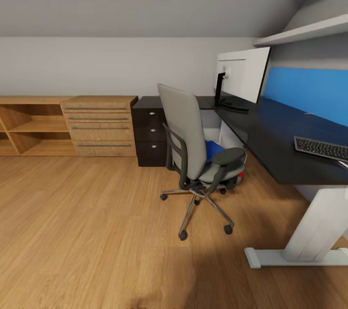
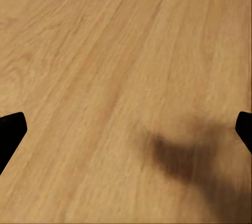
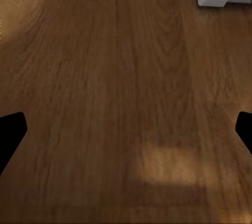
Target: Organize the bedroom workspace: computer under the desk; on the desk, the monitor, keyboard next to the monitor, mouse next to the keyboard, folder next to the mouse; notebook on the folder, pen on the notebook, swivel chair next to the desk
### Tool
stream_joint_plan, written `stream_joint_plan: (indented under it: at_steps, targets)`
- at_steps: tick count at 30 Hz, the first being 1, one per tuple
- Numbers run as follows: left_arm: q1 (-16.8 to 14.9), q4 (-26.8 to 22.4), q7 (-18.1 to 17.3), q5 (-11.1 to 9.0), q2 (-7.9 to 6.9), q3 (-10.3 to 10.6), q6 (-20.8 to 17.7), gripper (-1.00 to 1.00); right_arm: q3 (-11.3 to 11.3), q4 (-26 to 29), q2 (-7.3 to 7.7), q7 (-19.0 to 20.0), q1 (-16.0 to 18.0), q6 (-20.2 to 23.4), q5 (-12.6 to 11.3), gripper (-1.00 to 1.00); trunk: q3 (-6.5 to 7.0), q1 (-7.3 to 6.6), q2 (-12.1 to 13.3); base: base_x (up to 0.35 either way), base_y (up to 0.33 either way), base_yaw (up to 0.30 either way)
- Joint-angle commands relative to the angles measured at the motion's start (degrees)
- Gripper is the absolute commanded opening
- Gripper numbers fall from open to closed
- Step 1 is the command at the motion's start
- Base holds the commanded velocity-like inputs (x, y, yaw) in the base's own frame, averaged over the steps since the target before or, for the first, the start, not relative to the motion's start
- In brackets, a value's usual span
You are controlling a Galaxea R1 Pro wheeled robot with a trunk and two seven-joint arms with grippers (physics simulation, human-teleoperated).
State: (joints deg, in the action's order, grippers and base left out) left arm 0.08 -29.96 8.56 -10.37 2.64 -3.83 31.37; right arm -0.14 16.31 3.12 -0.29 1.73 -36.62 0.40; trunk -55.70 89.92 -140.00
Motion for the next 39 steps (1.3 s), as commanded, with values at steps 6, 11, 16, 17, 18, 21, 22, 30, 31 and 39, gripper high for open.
stream_joint_plan:
  at_steps: [6,11,16,17,18,21,22,30,31,39]
  targets:
    - [0.01,-11.65,1.62,1.3,2.86,0.24,-9.93,1.0,-0.25,9.7,0.11,-0.24,0.04,0.64,-0.42,1.0,-1.13,1.32,-2.44,0.0,0.0,0.0]
    - [0.01,-26.97,4.06,3.19,3.86,0.28,-25.51,1.0,-1.09,18.85,0.44,-0.95,1.77,9.88,-1.49,1.0,-2.15,1.83,-3.28,0.0,0.0,0.0]
    - [0.01,-38.93,4.88,3.71,4.71,0.92,-38.92,1.0,-1.79,22.39,0.7,-1.72,7.91,21.17,-2.11,1.0,-3.26,1.96,-3.35,0.0,0.0,0.0]
    - [0.01,-42.62,5.04,3.8,5.08,1.7,-43.15,1.0,-2.24,22.26,0.73,-1.85,11.43,24.77,-2.38,1.0,-3.48,1.99,-3.36,0.0,0.0,0.0]
    - [0.01,-44.22,5.1,3.81,5.25,2.16,-44.85,1.0,-2.48,21.76,0.73,-1.9,13.35,26.26,-2.53,1.0,-3.7,2.01,-3.37,0.0,0.0,0.0]
    - [0.01,-49.84,5.28,3.85,6.04,4.32,-49.1,1.0,-3.1,17.28,0.76,-2.04,21.43,30.27,-3.08,1.0,-4.37,2.09,-3.41,0.0,0.0,0.0]
    - [0.01,-51.19,5.3,3.85,6.29,4.96,-49.74,1.0,-3.19,15.71,0.76,-2.07,23.51,30.89,-3.16,1.0,-4.59,2.12,-3.43,0.0,0.0,0.0]
    - [0.01,-58.25,5.4,3.89,7.36,13.35,-52.49,1.0,-3.54,1.77,0.75,-2.16,39.99,33.08,-3.64,1.0,-6.36,2.32,-3.53,0.0,0.0,0.0]
    - [0.01,-58.54,5.4,3.88,7.36,14.16,-52.59,1.0,-3.56,0.95,0.75,-2.16,41.12,33.17,-3.66,1.0,-6.58,2.35,-3.55,0.0,0.0,0.0]
    - [0.01,-62.32,5.38,3.79,7.36,18.01,-56.37,1.0,-3.66,-1.67,1.01,-2.16,46.29,39.36,-6.24,1.0,-8.36,2.55,-3.65,0.0,0.0,0.0]
